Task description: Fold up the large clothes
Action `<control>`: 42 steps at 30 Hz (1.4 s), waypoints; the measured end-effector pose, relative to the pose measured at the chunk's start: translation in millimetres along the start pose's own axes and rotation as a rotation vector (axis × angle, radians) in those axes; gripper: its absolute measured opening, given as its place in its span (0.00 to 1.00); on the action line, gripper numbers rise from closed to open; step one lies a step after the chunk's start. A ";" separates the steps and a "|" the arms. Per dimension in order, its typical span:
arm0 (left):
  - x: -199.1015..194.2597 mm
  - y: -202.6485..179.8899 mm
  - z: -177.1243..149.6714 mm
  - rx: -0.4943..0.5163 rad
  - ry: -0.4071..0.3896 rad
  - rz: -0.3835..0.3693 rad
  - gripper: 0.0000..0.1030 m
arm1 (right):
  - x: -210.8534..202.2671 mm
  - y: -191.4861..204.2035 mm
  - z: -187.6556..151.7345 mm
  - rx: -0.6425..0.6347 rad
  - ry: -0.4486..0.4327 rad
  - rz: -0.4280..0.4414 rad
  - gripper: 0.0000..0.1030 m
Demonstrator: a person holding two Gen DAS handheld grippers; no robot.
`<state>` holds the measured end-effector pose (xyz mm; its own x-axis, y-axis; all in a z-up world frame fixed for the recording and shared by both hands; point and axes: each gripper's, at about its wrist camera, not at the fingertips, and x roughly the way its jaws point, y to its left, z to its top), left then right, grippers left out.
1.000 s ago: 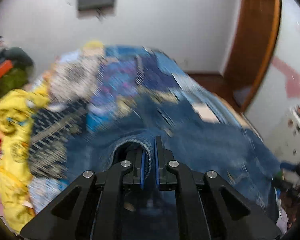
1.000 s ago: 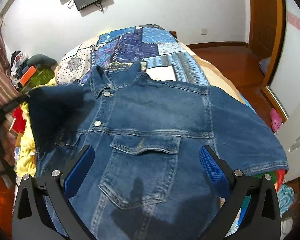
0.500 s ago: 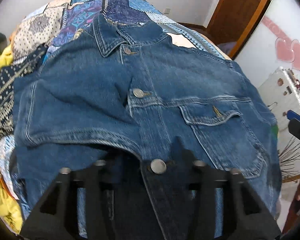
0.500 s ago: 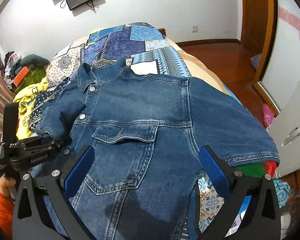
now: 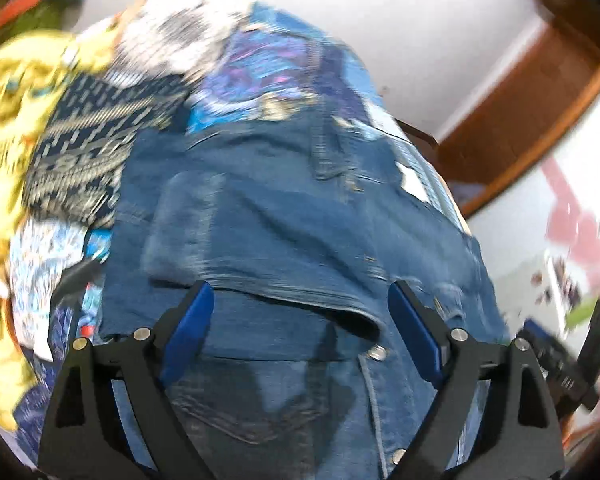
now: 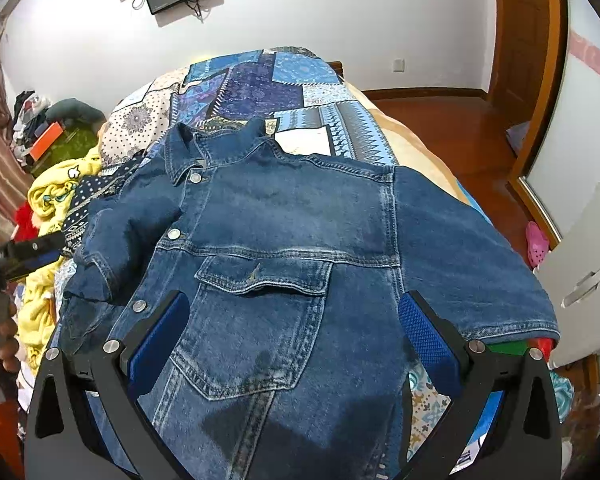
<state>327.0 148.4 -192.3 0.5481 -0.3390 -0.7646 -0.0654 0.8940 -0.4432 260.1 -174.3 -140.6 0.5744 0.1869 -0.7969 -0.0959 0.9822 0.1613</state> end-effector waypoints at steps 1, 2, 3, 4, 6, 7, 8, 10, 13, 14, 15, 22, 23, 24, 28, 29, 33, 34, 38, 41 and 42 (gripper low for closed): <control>3.6 13.0 1.4 -0.047 0.014 -0.018 0.86 | 1.9 0.3 0.4 -0.001 0.003 0.000 1.00; 9.9 29.7 2.3 -0.114 0.033 -0.049 0.86 | 2.5 1.7 -0.1 -0.002 0.004 -0.002 1.00; 14.8 37.2 -0.1 -0.151 0.043 -0.072 0.86 | 4.9 2.5 0.3 -0.004 0.009 -0.006 1.00; 23.0 51.3 -1.0 -0.213 0.064 -0.112 0.86 | 6.5 2.5 0.3 -0.005 0.012 -0.009 1.00; 33.0 69.0 -3.5 -0.296 0.081 -0.151 0.86 | 9.8 2.5 0.1 -0.006 0.021 -0.014 1.00; 40.8 78.9 -4.1 -0.340 0.091 -0.170 0.86 | 12.3 2.0 0.4 -0.005 0.026 -0.020 1.00; 46.8 85.2 -2.9 -0.370 0.099 -0.185 0.86 | 13.2 1.7 0.6 -0.004 0.029 -0.022 1.00; 55.8 92.9 -1.5 -0.408 0.103 -0.205 0.86 | 16.3 0.3 1.3 -0.001 0.036 -0.028 1.00; 64.4 99.6 6.8 -0.421 0.091 -0.190 0.86 | 19.6 -2.2 2.7 0.003 0.044 -0.039 1.00; 65.8 99.5 11.5 -0.415 0.079 -0.176 0.86 | 21.2 -3.5 3.1 0.005 0.047 -0.043 1.00; 67.2 99.7 14.1 -0.410 0.072 -0.167 0.83 | 22.4 -3.9 3.4 0.007 0.050 -0.046 1.00; 62.8 89.2 30.9 -0.310 0.023 -0.032 0.21 | 21.7 -8.5 3.2 0.021 0.052 -0.046 1.00; 57.7 83.6 33.0 -0.287 0.009 -0.021 0.16 | 20.8 -9.5 3.4 0.023 0.049 -0.045 1.00; 51.2 76.8 34.4 -0.260 -0.009 -0.007 0.11 | 19.6 -10.7 3.4 0.025 0.047 -0.044 1.00; 19.4 32.7 48.5 -0.137 -0.098 0.014 0.09 | 10.9 -19.0 3.7 0.044 0.029 -0.039 1.00; 8.8 13.9 53.8 -0.097 -0.129 0.002 0.09 | 9.0 -20.5 4.0 0.049 0.024 -0.037 1.00; -12.6 -49.6 71.1 0.011 -0.206 -0.069 0.07 | -4.4 -30.3 2.4 0.066 -0.004 -0.040 1.00; -16.5 -69.4 74.2 0.043 -0.220 -0.093 0.06 | -9.8 -35.4 1.3 0.074 -0.015 -0.042 1.00; -15.0 -133.4 74.2 0.139 -0.232 -0.154 0.06 | -21.7 -51.7 -1.4 0.103 -0.036 -0.053 1.00; 2.8 -177.5 62.0 0.211 -0.202 -0.176 0.06 | -31.0 -66.4 -4.9 0.131 -0.048 -0.067 1.00; 14.0 -192.3 54.5 0.238 -0.179 -0.178 0.06 | -34.4 -73.7 -7.2 0.142 -0.051 -0.077 1.00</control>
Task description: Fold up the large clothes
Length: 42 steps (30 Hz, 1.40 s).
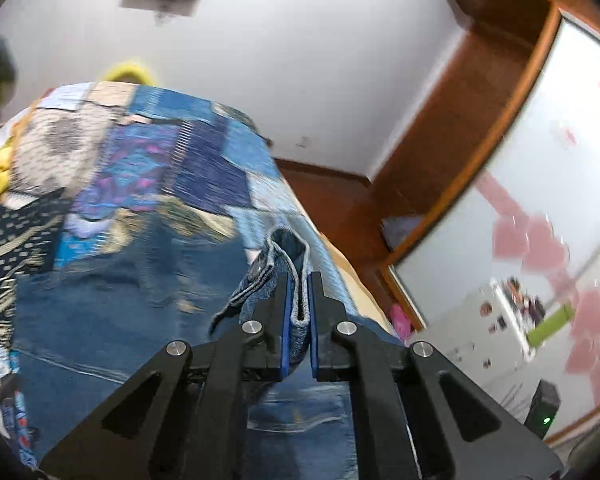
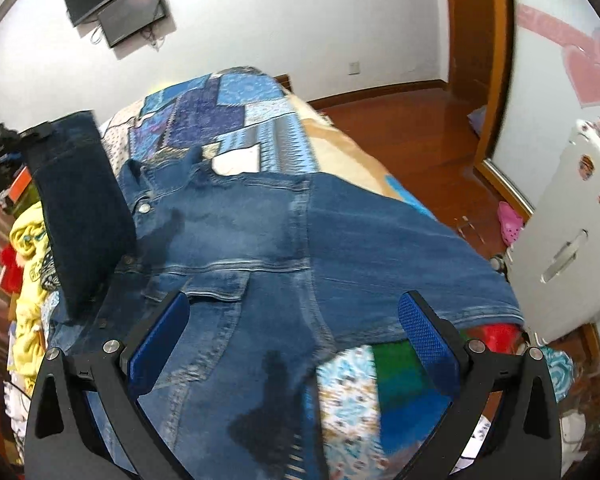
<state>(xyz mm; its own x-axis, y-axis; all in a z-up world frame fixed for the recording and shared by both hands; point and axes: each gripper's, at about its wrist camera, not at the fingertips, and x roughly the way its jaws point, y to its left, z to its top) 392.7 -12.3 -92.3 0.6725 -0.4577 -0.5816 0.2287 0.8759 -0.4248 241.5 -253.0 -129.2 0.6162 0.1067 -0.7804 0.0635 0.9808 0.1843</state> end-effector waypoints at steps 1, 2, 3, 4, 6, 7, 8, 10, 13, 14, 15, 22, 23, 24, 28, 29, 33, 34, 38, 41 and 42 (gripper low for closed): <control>7.9 -9.3 -3.9 0.012 0.019 -0.004 0.06 | -1.5 -4.2 -0.4 0.007 0.000 -0.006 1.00; 20.6 -20.1 -11.6 0.025 0.053 -0.012 0.06 | -2.5 -8.6 -1.2 0.014 -0.001 -0.012 1.00; 30.9 -27.5 -18.7 0.034 0.082 -0.019 0.06 | -3.5 -14.9 -2.4 0.023 0.000 -0.020 1.00; 47.2 -34.9 -30.3 0.041 0.126 -0.023 0.06 | -4.5 -21.8 -3.9 0.034 0.001 -0.030 1.00; 65.9 -41.7 -51.2 0.041 0.192 -0.032 0.06 | -5.4 -34.4 -7.1 0.057 0.007 -0.047 1.00; 76.3 -44.4 -61.6 0.037 0.231 -0.041 0.06 | -5.7 -38.7 -8.4 0.066 0.010 -0.052 1.00; 90.0 -46.5 -74.5 0.036 0.283 -0.049 0.06 | -5.8 -42.9 -9.9 0.074 0.013 -0.057 1.00; 105.7 -51.2 -93.6 0.044 0.350 -0.059 0.06 | -5.1 -53.8 -14.0 0.096 0.023 -0.068 1.00; 113.7 -64.1 -117.9 0.076 0.417 -0.062 0.06 | -4.0 -65.9 -20.6 0.120 0.041 -0.078 1.00; 113.6 -67.6 -124.3 0.088 0.434 -0.064 0.06 | -3.5 -68.7 -22.2 0.126 0.046 -0.080 1.00; 115.0 -69.0 -126.8 0.095 0.444 -0.063 0.06 | -2.7 -72.1 -24.2 0.137 0.053 -0.082 1.00; 105.0 -81.2 -139.0 0.142 0.506 -0.077 0.27 | 1.8 -93.7 -32.0 0.225 0.092 -0.029 1.00; 100.8 -82.4 -137.0 0.154 0.488 -0.067 0.31 | 1.4 -95.7 -32.5 0.231 0.093 -0.023 1.00; 94.5 -81.5 -133.3 0.166 0.467 -0.057 0.34 | 1.8 -99.3 -31.2 0.244 0.095 -0.006 1.00; 55.3 -65.6 -106.3 0.193 0.325 0.022 0.57 | 6.4 -110.2 -27.3 0.281 0.098 0.034 1.00; 44.5 -58.9 -99.2 0.203 0.284 0.060 0.64 | 8.9 -113.2 -26.4 0.289 0.100 0.039 1.00; 14.4 -26.3 -84.6 0.213 0.190 0.207 0.80 | 25.5 -131.3 -24.7 0.351 0.123 0.069 1.00; 9.0 -16.4 -83.0 0.206 0.179 0.239 0.81 | 32.1 -136.6 -25.2 0.372 0.135 0.077 1.00; -6.8 23.4 -89.7 0.154 0.186 0.338 0.81 | 55.0 -151.4 -28.1 0.445 0.174 0.147 1.00; -18.4 50.5 -97.2 0.105 0.196 0.371 0.81 | 67.1 -161.8 -28.4 0.494 0.172 0.168 0.99; -22.7 60.0 -101.2 0.085 0.200 0.383 0.81 | 69.5 -164.4 -27.6 0.504 0.166 0.176 0.99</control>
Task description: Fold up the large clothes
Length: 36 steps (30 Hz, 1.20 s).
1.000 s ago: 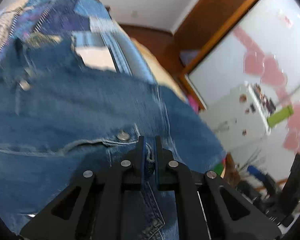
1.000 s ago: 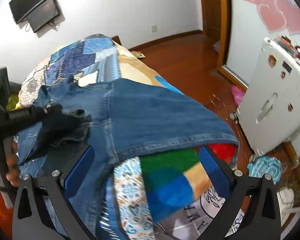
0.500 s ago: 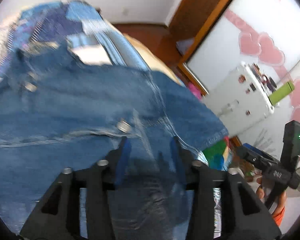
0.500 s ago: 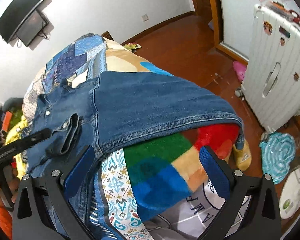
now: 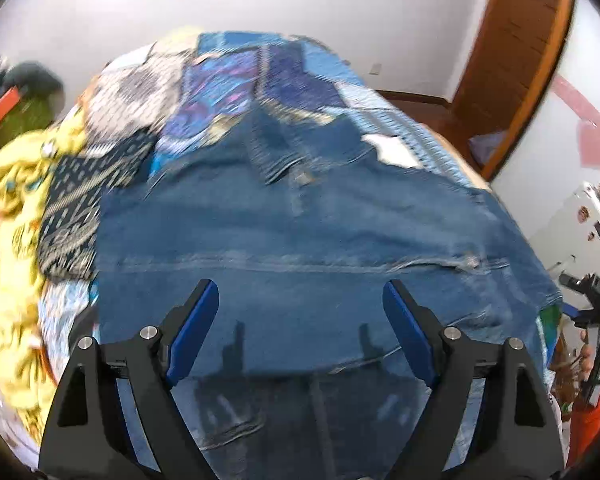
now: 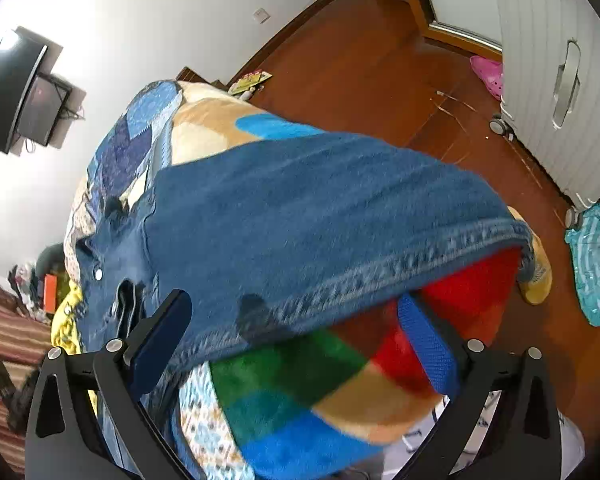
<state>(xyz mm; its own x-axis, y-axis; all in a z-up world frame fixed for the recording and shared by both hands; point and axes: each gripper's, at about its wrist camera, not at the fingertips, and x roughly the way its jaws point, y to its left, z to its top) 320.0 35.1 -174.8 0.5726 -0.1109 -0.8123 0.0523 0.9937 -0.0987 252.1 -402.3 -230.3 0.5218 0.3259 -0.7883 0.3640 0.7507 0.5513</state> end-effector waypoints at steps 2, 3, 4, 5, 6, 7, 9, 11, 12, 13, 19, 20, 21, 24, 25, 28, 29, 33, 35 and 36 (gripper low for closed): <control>0.9 12.3 -8.1 -0.028 0.011 0.015 0.81 | 1.3 -4.1 5.9 0.012 -0.028 0.030 0.99; 1.5 17.0 -11.7 -0.041 0.015 0.022 0.81 | 2.2 -5.1 7.5 0.014 -0.041 0.035 0.98; 2.1 24.0 -16.7 -0.057 0.020 0.031 0.81 | 3.3 -6.2 9.2 0.018 -0.053 0.034 0.94; 2.2 27.4 -20.6 -0.068 0.024 0.038 0.81 | 4.7 -8.7 11.0 0.025 -0.077 0.022 0.86; 2.9 31.8 -25.0 -0.080 0.030 0.047 0.81 | 7.0 -10.3 13.1 0.035 -0.098 -0.005 0.79; 2.8 33.5 -28.3 -0.088 0.033 0.052 0.81 | 10.1 -11.4 15.8 0.041 -0.106 -0.031 0.65; 3.1 40.0 -34.1 -0.110 0.039 0.056 0.81 | 15.2 -15.3 20.3 0.058 -0.117 -0.084 0.45; 2.3 44.1 -37.6 -0.120 0.042 0.059 0.81 | 16.3 -17.3 24.0 0.077 -0.134 -0.129 0.30; 0.7 44.7 -38.8 -0.120 0.041 0.064 0.81 | 15.3 -17.7 25.7 0.082 -0.141 -0.137 0.27; -0.5 46.1 -39.8 -0.119 0.037 0.071 0.81 | 11.5 -14.2 26.6 0.078 -0.154 -0.150 0.24; -8.0 52.7 -43.2 -0.103 0.019 0.085 0.81 | -26.7 19.4 31.2 0.009 -0.271 -0.126 0.11; -9.4 53.6 -44.0 -0.100 0.014 0.089 0.81 | -29.9 26.4 32.6 -0.004 -0.285 -0.113 0.11; -11.0 54.3 -45.1 -0.097 0.009 0.087 0.81 | -38.6 37.5 33.8 -0.029 -0.307 -0.104 0.11; -15.7 56.3 -48.4 -0.099 -0.003 0.064 0.81 | -56.5 73.8 39.9 -0.100 -0.340 -0.086 0.11; -17.4 58.0 -49.7 -0.106 -0.007 0.054 0.81 | -62.8 87.2 41.7 -0.123 -0.347 -0.053 0.08; -20.1 63.8 -53.3 -0.137 -0.014 0.020 0.81 | -79.4 133.6 38.1 -0.220 -0.400 0.003 0.08; -21.0 65.2 -54.8 -0.144 -0.017 0.010 0.81 | -82.6 147.8 34.3 -0.252 -0.412 0.015 0.08; -21.9 72.0 -62.0 -0.173 -0.017 -0.001 0.81 | -82.6 215.9 12.8 -0.375 -0.395 0.122 0.08; -20.5 75.2 -67.3 -0.172 0.001 0.003 0.81 | -72.5 244.3 -3.6 -0.436 -0.359 0.168 0.08; -20.2 76.4 -70.5 -0.173 0.007 0.006 0.81 | -64.4 257.0 -12.1 -0.460 -0.336 0.191 0.08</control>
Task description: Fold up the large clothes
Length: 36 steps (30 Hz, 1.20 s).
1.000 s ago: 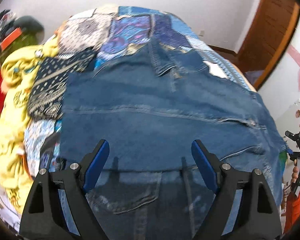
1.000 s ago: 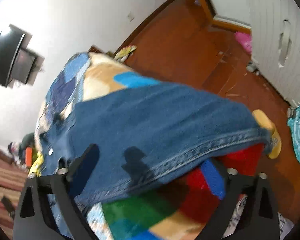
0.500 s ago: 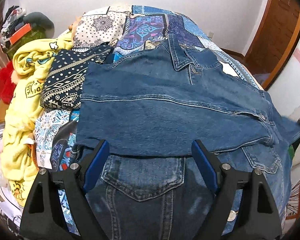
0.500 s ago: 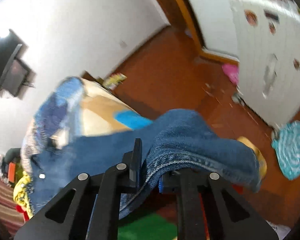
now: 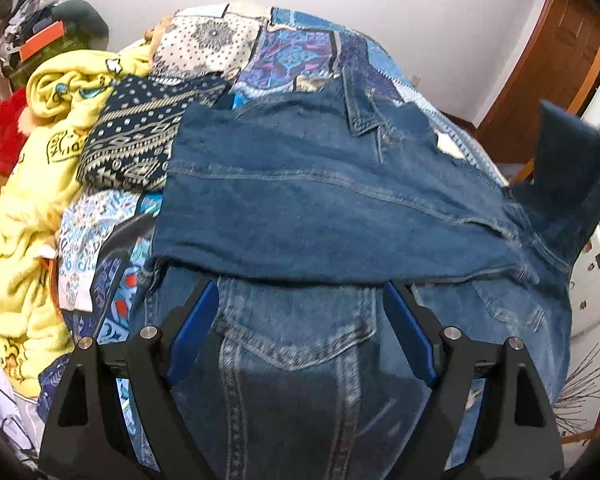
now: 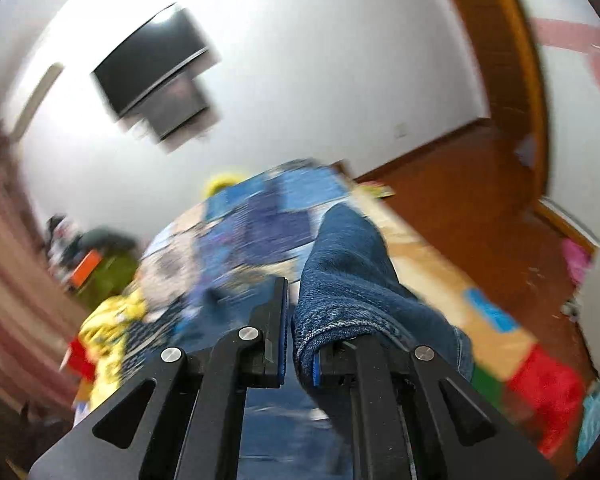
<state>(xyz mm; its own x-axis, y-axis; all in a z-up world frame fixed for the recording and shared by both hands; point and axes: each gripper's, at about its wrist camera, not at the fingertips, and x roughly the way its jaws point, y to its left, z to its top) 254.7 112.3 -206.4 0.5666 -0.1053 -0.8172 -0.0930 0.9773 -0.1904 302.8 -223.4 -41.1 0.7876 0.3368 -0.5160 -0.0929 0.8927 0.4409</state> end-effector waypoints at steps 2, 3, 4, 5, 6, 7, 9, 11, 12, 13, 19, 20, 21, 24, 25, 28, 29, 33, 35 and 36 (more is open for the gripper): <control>0.4 5.8 -6.3 -0.009 0.013 0.004 0.81 | 18.2 22.5 -15.1 -0.022 0.048 0.053 0.08; 0.4 8.8 -8.7 -0.014 0.018 0.004 0.81 | 28.4 30.6 -24.2 -0.025 0.074 0.073 0.08; -0.1 11.8 -11.0 -0.021 0.021 0.008 0.81 | 40.7 39.9 -36.3 -0.032 0.110 0.090 0.08; -0.6 14.1 -13.1 -0.025 0.023 0.012 0.81 | 49.4 43.1 -46.0 -0.033 0.136 0.099 0.08; -1.4 16.8 -15.2 -0.030 0.027 0.014 0.81 | 60.9 46.0 -57.4 -0.029 0.175 0.110 0.08; -2.2 18.8 -16.6 -0.033 0.029 0.015 0.81 | 75.0 49.7 -70.7 -0.025 0.231 0.123 0.08; -3.9 22.3 -18.2 -0.037 0.033 0.018 0.81 | 97.5 55.5 -96.0 -0.036 0.327 0.127 0.08; -6.9 23.3 -18.8 -0.035 0.028 0.027 0.81 | 107.4 57.0 -113.9 -0.068 0.391 0.114 0.08; -8.4 23.1 -18.4 -0.035 0.025 0.031 0.81 | 111.7 60.7 -125.5 -0.090 0.425 0.104 0.08; -10.5 22.3 -17.6 -0.034 0.021 0.032 0.81 | 116.8 59.7 -137.5 -0.112 0.459 0.093 0.09; -19.0 3.5 -7.0 -0.001 -0.001 0.019 0.81 | 112.7 47.8 -155.9 -0.136 0.563 0.063 0.14; -20.9 -4.5 -3.4 0.019 -0.006 0.017 0.81 | 109.3 43.9 -154.6 -0.121 0.577 0.077 0.20; -21.3 -9.6 -0.9 0.032 -0.009 0.016 0.81 | 104.6 40.6 -153.1 -0.114 0.583 0.096 0.22; -25.1 -33.4 9.4 0.090 -0.023 0.006 0.81 | 89.4 40.4 -150.6 -0.127 0.583 0.118 0.33; -26.8 -44.5 14.4 0.114 -0.032 -0.004 0.81 | 81.6 37.8 -148.4 -0.142 0.569 0.118 0.36; -29.1 -71.9 26.7 0.165 -0.043 -0.040 0.81 | 62.3 31.5 -139.6 -0.184 0.502 0.092 0.45; -29.6 -86.0 32.8 0.193 -0.050 -0.055 0.81 | 57.6 28.8 -136.2 -0.189 0.477 0.078 0.48; -25.6 -130.2 48.8 0.273 -0.057 -0.112 0.81 | 30.0 0.8 -113.3 -0.200 0.353 -0.027 0.51; -16.3 -155.4 55.9 0.310 -0.035 -0.161 0.81 | 18.9 -14.2 -103.7 -0.202 0.301 -0.090 0.55; -11.2 -165.6 58.1 0.324 -0.022 -0.173 0.81 | 13.4 -22.6 -99.6 -0.201 0.282 -0.119 0.56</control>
<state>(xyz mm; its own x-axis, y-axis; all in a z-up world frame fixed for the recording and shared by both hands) 311.4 -37.7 -134.1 0.5689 -0.2740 -0.7754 0.2683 0.9531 -0.1401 254.7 -209.2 -131.1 0.6041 0.2710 -0.7494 -0.1507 0.9623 0.2265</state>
